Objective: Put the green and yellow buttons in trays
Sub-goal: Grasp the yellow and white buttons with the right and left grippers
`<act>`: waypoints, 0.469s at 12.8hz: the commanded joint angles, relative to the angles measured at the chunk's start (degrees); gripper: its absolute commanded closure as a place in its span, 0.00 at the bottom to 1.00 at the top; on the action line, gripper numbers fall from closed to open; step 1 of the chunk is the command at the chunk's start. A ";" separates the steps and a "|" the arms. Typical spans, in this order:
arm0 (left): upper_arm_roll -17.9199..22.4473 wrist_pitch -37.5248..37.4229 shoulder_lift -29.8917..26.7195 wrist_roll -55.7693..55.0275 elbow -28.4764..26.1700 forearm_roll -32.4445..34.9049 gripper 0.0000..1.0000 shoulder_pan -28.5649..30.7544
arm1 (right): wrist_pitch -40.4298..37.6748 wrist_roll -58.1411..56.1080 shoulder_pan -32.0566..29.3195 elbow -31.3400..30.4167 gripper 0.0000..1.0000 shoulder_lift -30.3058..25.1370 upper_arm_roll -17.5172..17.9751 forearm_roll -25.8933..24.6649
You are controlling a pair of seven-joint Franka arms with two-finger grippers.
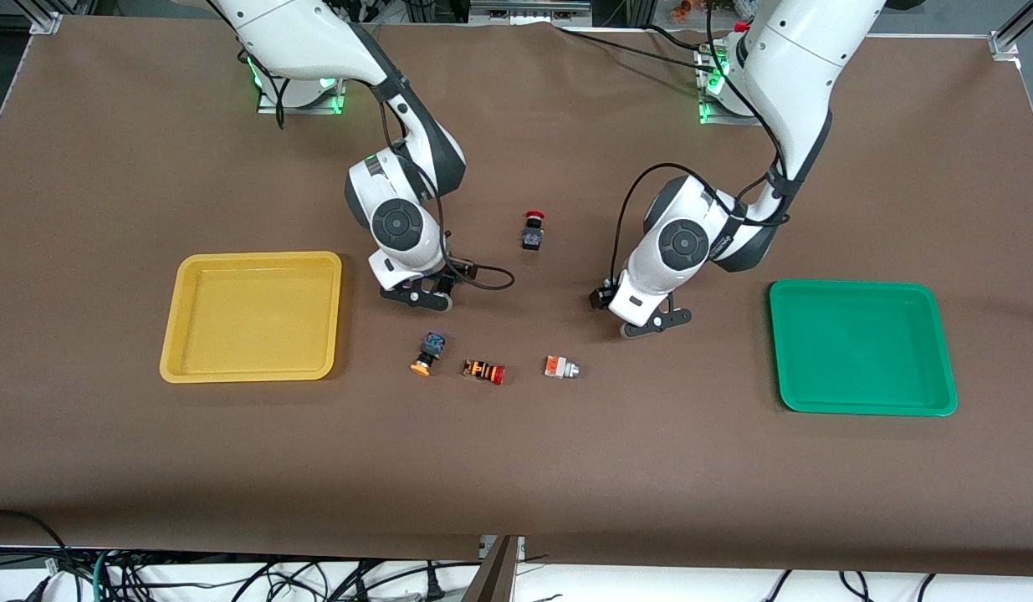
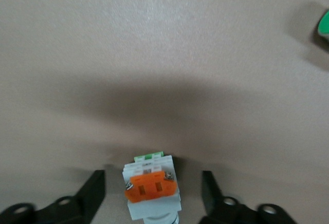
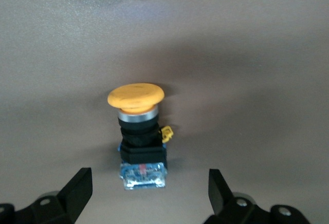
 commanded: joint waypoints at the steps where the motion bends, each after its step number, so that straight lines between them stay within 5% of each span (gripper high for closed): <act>1: 0.63 1.03 -0.28 -0.41 -0.40 -0.31 0.76 -1.08 | 2.79 0.98 0.44 -0.60 0.00 0.82 0.36 1.14; 3: 0.72 0.69 -0.54 -0.33 -0.23 -0.31 0.90 -1.08 | 4.02 0.98 0.53 -0.69 0.05 1.52 0.36 1.14; 5: 1.07 -1.07 -2.02 -0.06 0.21 -0.14 0.90 -0.73 | 4.29 0.98 0.53 -0.60 0.47 1.62 0.36 1.06; 6: 1.51 -2.82 -2.91 0.02 0.56 1.43 0.90 -0.56 | 4.20 0.90 0.44 -0.43 0.60 1.53 0.36 1.06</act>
